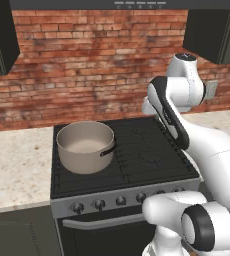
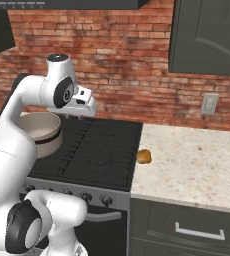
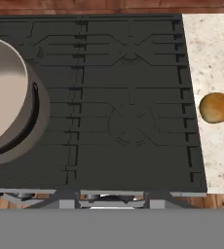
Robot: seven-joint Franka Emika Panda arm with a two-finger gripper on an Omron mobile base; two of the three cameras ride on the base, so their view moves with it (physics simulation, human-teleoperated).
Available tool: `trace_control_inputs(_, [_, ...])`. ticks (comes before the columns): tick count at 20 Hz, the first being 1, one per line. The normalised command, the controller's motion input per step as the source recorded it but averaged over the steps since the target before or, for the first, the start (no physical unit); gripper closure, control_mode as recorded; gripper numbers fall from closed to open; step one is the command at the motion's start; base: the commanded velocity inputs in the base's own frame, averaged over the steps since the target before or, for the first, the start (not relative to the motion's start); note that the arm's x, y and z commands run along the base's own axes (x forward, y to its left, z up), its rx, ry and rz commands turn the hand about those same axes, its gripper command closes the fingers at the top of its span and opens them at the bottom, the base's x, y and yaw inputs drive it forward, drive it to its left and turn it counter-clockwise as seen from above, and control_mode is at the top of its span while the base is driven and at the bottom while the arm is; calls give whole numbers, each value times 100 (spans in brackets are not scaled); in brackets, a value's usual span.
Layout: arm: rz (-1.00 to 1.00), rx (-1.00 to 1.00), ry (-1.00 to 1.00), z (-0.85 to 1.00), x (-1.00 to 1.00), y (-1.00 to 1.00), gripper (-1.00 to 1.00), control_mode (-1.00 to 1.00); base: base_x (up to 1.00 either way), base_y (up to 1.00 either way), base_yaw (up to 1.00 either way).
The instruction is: Turn on the burner for the pot on the stove. Wait thirty seconds for the pot to heat up. Then add the potato to the pot.
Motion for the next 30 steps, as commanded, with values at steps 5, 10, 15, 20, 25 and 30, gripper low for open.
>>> trace_control_inputs(5, [0,0,-8,0,-33,2,-100,-100,0,0,0])
trace_control_inputs(10, [0,0,-13,0,-75,13,-100,-100,0,0,0])
trace_control_inputs(15, [0,0,-9,-3,-76,35,-100,-100,0,0,0])
trace_control_inputs(20, [-3,6,-6,-34,-73,32,-100,-100,0,0,0])
trace_control_inputs(25, [-3,0,-13,-39,-56,47,-100,-100,0,0,0])
trace_control_inputs(30, [-2,0,-23,-28,-37,63,-100,-100,0,0,0])
